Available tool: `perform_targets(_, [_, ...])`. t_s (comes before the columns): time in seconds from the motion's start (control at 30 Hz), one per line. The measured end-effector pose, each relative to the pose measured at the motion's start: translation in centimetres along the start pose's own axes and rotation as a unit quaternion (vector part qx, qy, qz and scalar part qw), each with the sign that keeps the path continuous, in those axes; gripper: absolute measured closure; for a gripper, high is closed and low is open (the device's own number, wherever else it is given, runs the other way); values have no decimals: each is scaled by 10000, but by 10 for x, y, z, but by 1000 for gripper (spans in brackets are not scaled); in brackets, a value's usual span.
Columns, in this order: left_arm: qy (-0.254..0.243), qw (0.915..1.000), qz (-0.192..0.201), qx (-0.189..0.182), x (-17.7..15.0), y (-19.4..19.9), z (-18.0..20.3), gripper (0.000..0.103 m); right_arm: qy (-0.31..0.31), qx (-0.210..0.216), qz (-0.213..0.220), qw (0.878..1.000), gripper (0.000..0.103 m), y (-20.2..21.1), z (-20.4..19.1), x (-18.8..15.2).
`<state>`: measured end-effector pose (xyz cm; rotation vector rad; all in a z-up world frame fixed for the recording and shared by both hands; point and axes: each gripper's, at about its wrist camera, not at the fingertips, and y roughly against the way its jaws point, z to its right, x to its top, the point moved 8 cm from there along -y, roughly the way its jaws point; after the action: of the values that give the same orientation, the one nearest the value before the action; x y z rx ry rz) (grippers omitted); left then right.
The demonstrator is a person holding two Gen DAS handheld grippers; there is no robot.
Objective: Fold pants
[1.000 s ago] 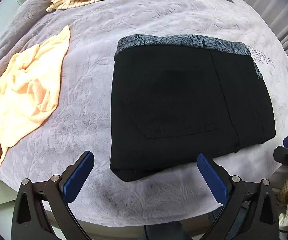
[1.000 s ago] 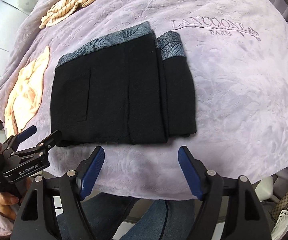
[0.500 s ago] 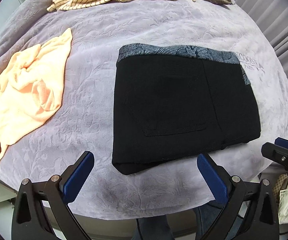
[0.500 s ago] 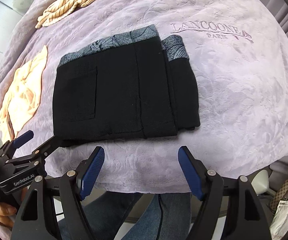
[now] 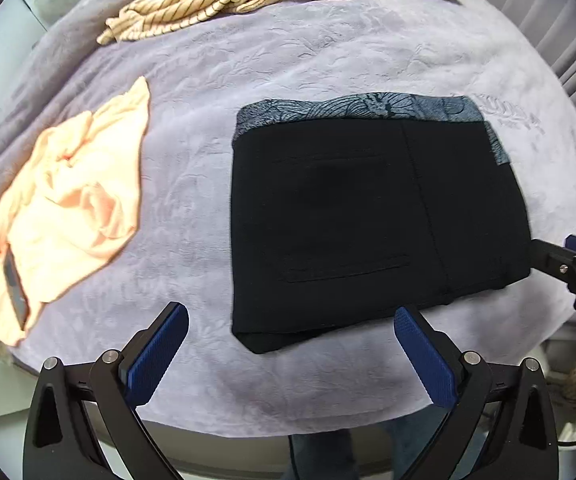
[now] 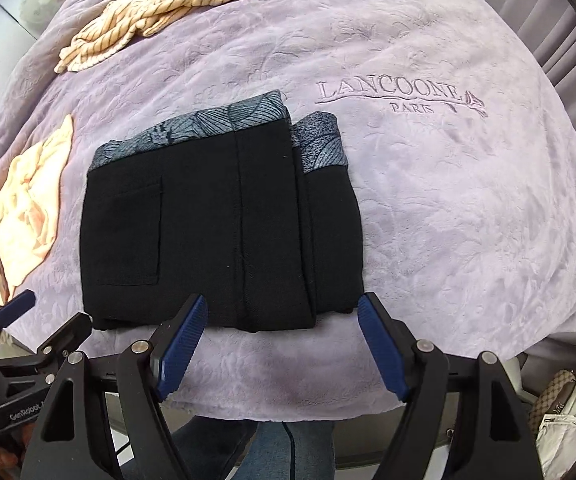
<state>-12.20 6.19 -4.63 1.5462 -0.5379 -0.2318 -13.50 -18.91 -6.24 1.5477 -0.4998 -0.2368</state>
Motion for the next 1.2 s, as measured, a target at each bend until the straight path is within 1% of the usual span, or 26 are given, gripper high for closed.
perform_targets(0.07, [-15, 9998, 13, 198, 3, 4, -1, 0, 91, -90, -36, 9999, 23, -1, 2, 1])
perform_targets(0.27, [350, 9989, 32, 323, 13, 17, -2, 0, 328, -224, -71, 9992, 23, 8, 7, -2])
perform_targets(0.43, [494, 9977, 53, 465, 13, 25, 4, 0, 509, -123, -148, 9985, 23, 10, 7, 4])
perform_targets(0.6, [498, 9978, -70, 437, 9, 22, 17, 0, 700, -148, -87, 9974, 23, 14, 6, 9])
perform_targets(0.73, [484, 9977, -47, 467, 8, 25, 23, 0, 752, -152, -101, 9970, 23, 13, 10, 9])
perform_targets(1.2, [654, 9963, -10, 558, 7, 30, 24, 0, 962, -144, -90, 9952, 23, 12, 10, 11])
